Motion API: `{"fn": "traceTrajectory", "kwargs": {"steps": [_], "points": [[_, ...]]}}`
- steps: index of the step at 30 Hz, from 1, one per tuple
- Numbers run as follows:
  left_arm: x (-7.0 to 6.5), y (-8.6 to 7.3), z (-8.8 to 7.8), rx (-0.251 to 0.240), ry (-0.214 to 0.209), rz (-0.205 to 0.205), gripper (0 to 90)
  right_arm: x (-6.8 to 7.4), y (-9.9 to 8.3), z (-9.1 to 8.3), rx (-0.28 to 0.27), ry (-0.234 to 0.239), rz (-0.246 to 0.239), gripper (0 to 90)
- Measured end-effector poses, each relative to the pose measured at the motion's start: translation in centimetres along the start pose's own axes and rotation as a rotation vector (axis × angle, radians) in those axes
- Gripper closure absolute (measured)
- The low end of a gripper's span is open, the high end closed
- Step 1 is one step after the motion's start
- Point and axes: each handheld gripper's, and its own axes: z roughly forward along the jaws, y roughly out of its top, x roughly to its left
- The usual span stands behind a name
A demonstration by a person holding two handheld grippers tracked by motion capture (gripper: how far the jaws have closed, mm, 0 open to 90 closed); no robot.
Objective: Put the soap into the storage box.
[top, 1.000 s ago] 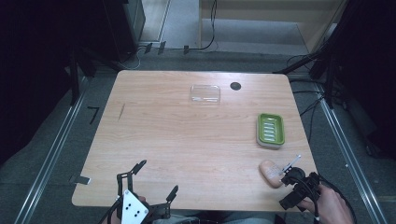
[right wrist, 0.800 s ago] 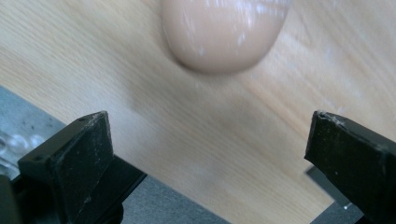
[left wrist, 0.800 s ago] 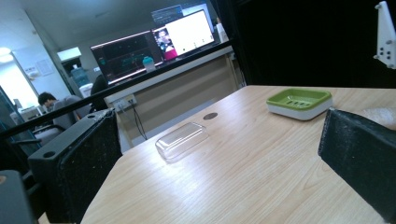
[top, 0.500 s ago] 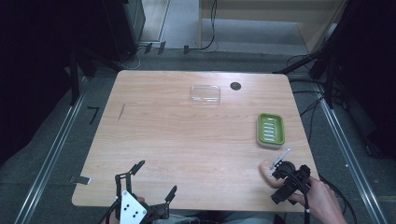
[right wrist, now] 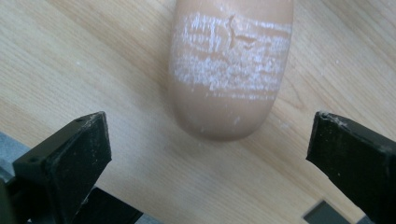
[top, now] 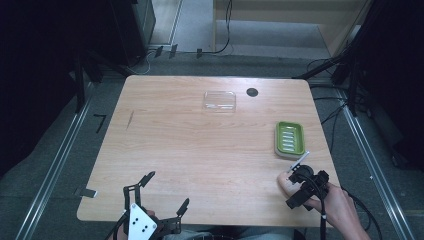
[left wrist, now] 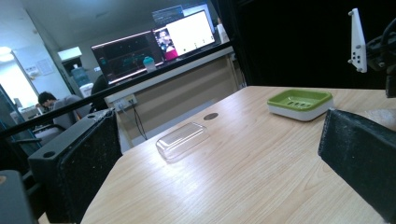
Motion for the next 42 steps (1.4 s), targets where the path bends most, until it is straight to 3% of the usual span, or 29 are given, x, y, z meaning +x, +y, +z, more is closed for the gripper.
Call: {"fn": "traceTrajectory", "kwargs": {"steps": [16,27,32,41,42], "points": [[0.0,0.0,0.1,-0.001,-0.001,-0.002,0.0,-1.4,2.2,1.1,0.002,0.032,0.053,0.0],[0.0,0.0,0.0,-0.001,0.001,-0.001,0.0,-1.4,3.5,2.4,0.047,0.017,0.049,5.2],[0.0,0.0,0.0,-0.003,0.001,-0.005,0.0,-1.5,3.8,2.8,0.055,0.021,0.058,11.8],[0.0,0.0,0.1,-0.003,-0.001,0.001,0.0,-1.7,3.8,3.0,0.05,0.039,0.045,12.9],[0.0,0.0,0.1,-0.001,-0.001,0.001,0.0,-1.6,4.0,2.9,0.072,0.038,0.038,12.8]]}}
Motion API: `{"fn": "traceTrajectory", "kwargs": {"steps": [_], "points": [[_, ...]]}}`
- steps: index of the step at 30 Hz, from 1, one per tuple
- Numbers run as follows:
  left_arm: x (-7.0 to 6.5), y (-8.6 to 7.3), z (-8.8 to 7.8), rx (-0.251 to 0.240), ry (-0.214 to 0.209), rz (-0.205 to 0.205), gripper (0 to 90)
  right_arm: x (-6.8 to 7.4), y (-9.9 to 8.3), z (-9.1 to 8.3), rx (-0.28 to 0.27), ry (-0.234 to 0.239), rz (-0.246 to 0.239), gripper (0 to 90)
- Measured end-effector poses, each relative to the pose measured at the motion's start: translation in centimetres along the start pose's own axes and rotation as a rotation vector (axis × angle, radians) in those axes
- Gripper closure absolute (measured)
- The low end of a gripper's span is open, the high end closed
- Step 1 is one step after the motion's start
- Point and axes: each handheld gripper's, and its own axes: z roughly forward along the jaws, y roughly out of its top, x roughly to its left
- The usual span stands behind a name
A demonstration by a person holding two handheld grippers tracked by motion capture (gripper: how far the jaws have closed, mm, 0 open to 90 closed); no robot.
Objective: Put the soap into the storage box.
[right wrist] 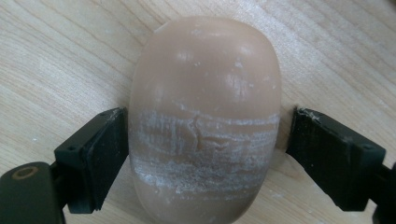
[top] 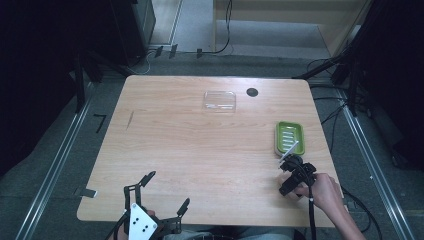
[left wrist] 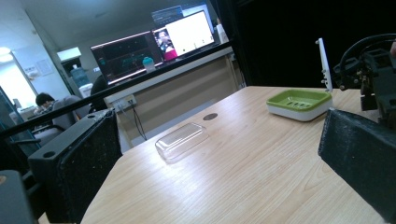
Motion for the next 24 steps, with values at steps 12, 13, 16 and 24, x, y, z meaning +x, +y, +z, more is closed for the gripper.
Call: {"fn": "traceTrajectory", "kwargs": {"steps": [12,13,16,24], "points": [[0.01,-0.02,-0.04,-0.005,0.002,-0.006,0.0,0.04,-0.06,0.01,-0.004,0.001,0.011,13.7],[0.01,-0.02,-0.03,-0.005,0.002,-0.007,0.0,0.04,0.02,-0.01,0.005,0.001,0.005,14.5],[-0.01,-0.01,-0.03,-0.003,0.003,-0.007,0.0,-0.01,0.05,-0.12,0.011,0.001,0.001,18.9],[0.0,0.0,-0.07,-0.008,0.001,-0.006,0.0,0.11,-0.37,-0.61,-0.013,0.003,0.046,33.2]]}}
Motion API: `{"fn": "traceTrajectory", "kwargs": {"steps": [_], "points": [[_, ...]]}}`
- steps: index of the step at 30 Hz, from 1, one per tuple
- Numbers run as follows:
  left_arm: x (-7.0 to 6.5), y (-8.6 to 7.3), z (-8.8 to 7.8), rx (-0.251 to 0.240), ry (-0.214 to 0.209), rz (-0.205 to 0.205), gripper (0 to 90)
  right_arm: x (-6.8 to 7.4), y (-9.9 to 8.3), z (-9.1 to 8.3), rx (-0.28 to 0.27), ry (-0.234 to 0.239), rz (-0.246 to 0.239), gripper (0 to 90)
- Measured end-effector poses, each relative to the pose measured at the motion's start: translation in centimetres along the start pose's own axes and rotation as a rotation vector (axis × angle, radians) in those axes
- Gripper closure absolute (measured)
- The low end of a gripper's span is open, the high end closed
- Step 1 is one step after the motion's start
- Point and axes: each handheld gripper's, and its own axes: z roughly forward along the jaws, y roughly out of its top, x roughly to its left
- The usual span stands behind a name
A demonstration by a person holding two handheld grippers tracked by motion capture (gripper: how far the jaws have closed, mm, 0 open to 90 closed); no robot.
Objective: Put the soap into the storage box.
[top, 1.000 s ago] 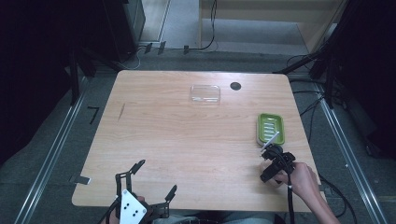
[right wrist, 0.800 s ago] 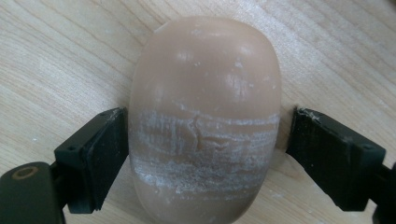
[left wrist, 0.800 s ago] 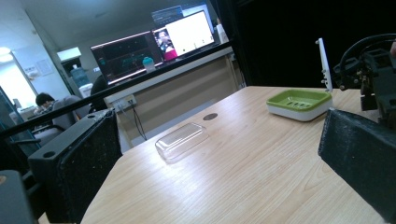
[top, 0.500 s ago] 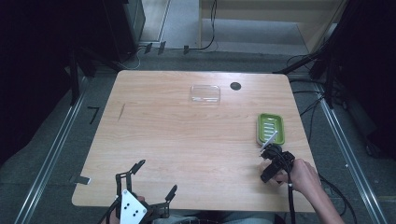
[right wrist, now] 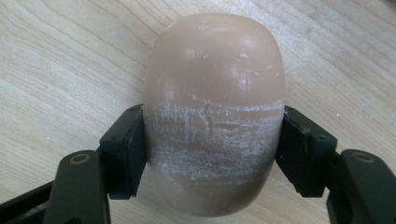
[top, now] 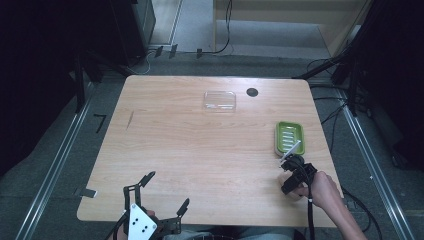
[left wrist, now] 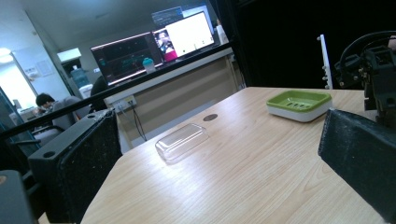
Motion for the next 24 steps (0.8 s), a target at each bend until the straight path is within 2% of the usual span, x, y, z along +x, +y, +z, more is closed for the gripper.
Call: {"fn": "traceTrajectory", "kwargs": {"steps": [13,17,24], "points": [[0.0,-0.01,0.04,-0.001,-0.001,0.003,0.0,0.0,-0.41,-0.04,-0.035,0.001,0.021,33.7],[0.01,-0.01,0.06,-0.001,0.001,0.001,0.0,-0.19,-0.39,-0.14,-0.05,-0.028,0.016,33.7],[0.01,-0.01,0.03,-0.002,0.001,-0.001,0.0,-0.56,-0.5,-0.63,-0.076,-0.034,0.027,33.7]]}}
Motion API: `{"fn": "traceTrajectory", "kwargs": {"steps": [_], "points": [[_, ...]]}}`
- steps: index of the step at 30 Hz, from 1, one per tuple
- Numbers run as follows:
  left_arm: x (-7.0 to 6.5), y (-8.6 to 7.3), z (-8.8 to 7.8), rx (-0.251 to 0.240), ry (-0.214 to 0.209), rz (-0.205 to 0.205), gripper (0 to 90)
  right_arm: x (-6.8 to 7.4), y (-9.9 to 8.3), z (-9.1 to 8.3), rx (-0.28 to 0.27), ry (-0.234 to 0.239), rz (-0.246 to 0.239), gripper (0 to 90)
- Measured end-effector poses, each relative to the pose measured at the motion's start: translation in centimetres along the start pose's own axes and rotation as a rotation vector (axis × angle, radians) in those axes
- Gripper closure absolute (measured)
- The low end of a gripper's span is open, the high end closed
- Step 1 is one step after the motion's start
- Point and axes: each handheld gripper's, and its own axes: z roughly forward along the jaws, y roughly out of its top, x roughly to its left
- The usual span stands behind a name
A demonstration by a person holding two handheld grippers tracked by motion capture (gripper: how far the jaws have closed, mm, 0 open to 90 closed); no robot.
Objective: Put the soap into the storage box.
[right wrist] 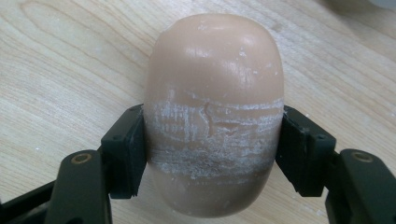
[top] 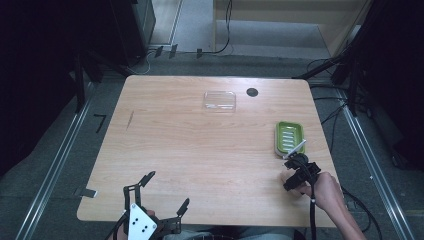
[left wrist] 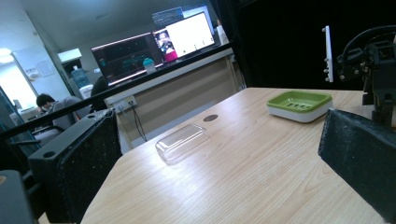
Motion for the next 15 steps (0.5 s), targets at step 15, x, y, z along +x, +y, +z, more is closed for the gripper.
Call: {"fn": "traceTrajectory", "kwargs": {"steps": [15], "points": [[-0.02,-0.01,0.04,0.001,-0.001,0.0,0.0,-0.62,0.22,-0.68,-0.03,-0.002,0.018,33.6]]}}
